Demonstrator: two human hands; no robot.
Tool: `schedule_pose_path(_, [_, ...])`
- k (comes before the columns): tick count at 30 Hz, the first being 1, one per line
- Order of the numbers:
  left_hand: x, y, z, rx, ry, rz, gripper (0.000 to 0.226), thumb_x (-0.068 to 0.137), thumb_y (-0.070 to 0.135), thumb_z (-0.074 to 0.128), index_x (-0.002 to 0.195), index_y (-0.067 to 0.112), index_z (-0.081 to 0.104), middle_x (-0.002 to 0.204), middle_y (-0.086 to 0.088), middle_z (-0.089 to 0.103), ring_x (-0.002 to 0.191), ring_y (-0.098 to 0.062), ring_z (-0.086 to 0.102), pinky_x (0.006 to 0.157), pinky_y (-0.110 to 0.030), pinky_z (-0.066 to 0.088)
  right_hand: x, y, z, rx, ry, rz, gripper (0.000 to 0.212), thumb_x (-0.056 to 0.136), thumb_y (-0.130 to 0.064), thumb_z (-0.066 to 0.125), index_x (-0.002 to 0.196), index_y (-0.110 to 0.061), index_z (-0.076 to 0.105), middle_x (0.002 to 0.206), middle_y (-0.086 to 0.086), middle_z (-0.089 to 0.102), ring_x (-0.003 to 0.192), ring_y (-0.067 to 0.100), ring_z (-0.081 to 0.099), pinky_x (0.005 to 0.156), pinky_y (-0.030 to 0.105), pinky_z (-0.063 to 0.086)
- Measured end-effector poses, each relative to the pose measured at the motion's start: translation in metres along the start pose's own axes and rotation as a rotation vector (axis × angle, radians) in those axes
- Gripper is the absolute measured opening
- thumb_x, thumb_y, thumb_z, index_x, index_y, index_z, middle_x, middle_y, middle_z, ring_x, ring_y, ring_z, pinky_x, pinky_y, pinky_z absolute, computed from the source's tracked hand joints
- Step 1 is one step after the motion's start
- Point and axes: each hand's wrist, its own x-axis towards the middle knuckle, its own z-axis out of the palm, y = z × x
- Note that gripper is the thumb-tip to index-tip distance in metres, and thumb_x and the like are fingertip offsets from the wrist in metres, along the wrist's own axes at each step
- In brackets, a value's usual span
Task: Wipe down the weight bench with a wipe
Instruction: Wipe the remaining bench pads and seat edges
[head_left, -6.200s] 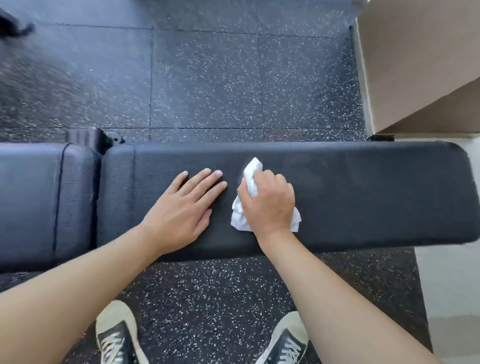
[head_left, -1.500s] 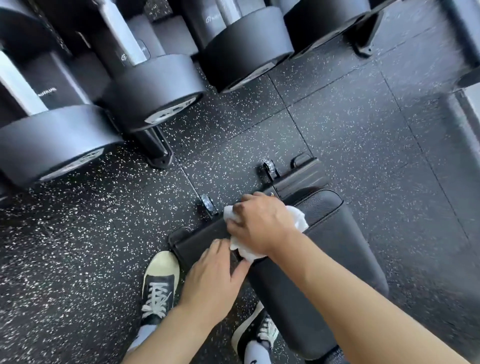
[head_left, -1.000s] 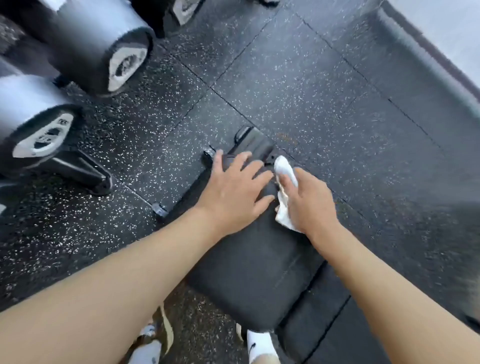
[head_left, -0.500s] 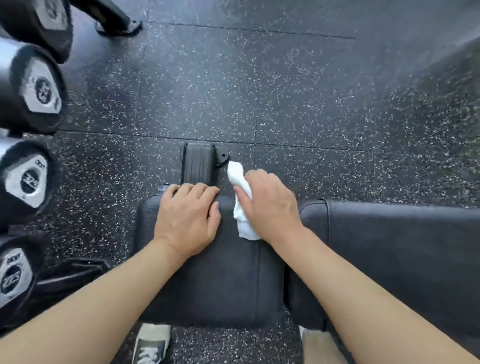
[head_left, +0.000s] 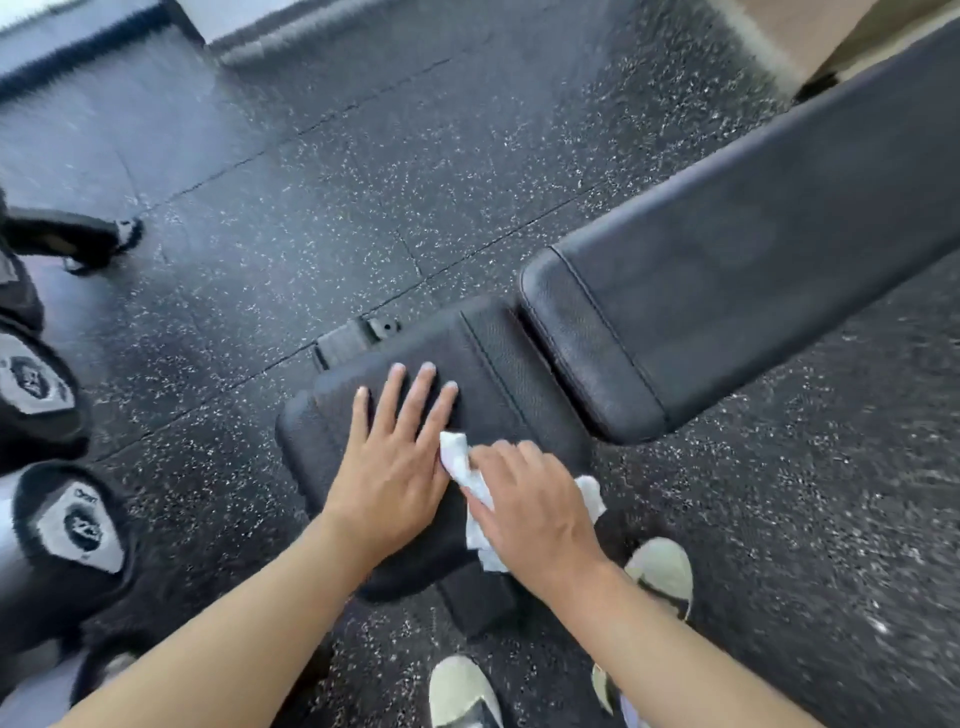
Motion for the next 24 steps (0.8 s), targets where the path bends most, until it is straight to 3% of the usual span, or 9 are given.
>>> schedule_pose_path(5, [-0.004, 0.023, 0.01, 0.011, 0.079, 0.169, 0.071, 0.093, 0.036, 0.046, 0.163, 0.029, 0.033, 0.172, -0.002, 0.025, 0.16, -0.038, 0.017, 0.119, -0.072, 0.021, -0.027, 0.042, -0.007, 0.016, 0.122, 0.117, 0.032, 0.085, -0.036, 0.075, 0.107, -0.015, 0.064, 0.091, 0.001, 0.057, 0.077, 0.026, 0.057, 0.061, 0.041, 0.051])
schedule_pose_path(9, [-0.003, 0.023, 0.017, -0.017, 0.147, 0.143, 0.073, 0.089, 0.035, 0.049, 0.161, 0.031, 0.037, 0.171, 0.001, 0.028, 0.16, -0.032, 0.017, 0.124, -0.066, 0.016, 0.001, 0.064, -0.01, 0.212, 0.28, 0.559, 0.028, 0.097, -0.04, 0.053, 0.108, -0.015, 0.058, 0.099, 0.002, 0.062, 0.088, 0.028, 0.059, 0.068, 0.041, 0.049])
schedule_pose_path(15, [-0.002, 0.023, 0.019, -0.042, 0.178, 0.136, 0.07, 0.09, 0.034, 0.046, 0.159, 0.031, 0.039, 0.169, 0.002, 0.029, 0.16, -0.029, 0.017, 0.125, -0.064, 0.015, -0.013, 0.03, 0.027, 0.559, 0.587, 0.817, 0.023, 0.101, -0.037, 0.055, 0.114, -0.018, 0.052, 0.108, -0.001, 0.058, 0.096, 0.021, 0.052, 0.081, 0.033, 0.04])
schedule_pose_path(20, [-0.003, 0.021, 0.024, -0.067, 0.199, 0.129, 0.071, 0.09, 0.033, 0.044, 0.16, 0.033, 0.037, 0.17, 0.004, 0.027, 0.161, -0.027, 0.014, 0.126, -0.063, 0.013, -0.041, -0.056, 0.064, 1.011, 0.815, 1.203, 0.015, 0.104, -0.045, 0.05, 0.112, -0.043, 0.038, 0.102, -0.022, 0.06, 0.092, 0.0, 0.059, 0.08, 0.027, 0.046])
schedule_pose_path(24, [-0.001, 0.022, 0.024, -0.066, 0.203, 0.146, 0.072, 0.088, 0.03, 0.045, 0.159, 0.029, 0.039, 0.168, -0.002, 0.03, 0.159, -0.031, 0.018, 0.125, -0.063, 0.016, -0.037, -0.154, 0.097, 1.16, 0.845, 1.362, 0.023, 0.1, -0.045, 0.051, 0.119, -0.05, 0.038, 0.096, -0.014, 0.06, 0.087, -0.007, 0.057, 0.076, 0.011, 0.041])
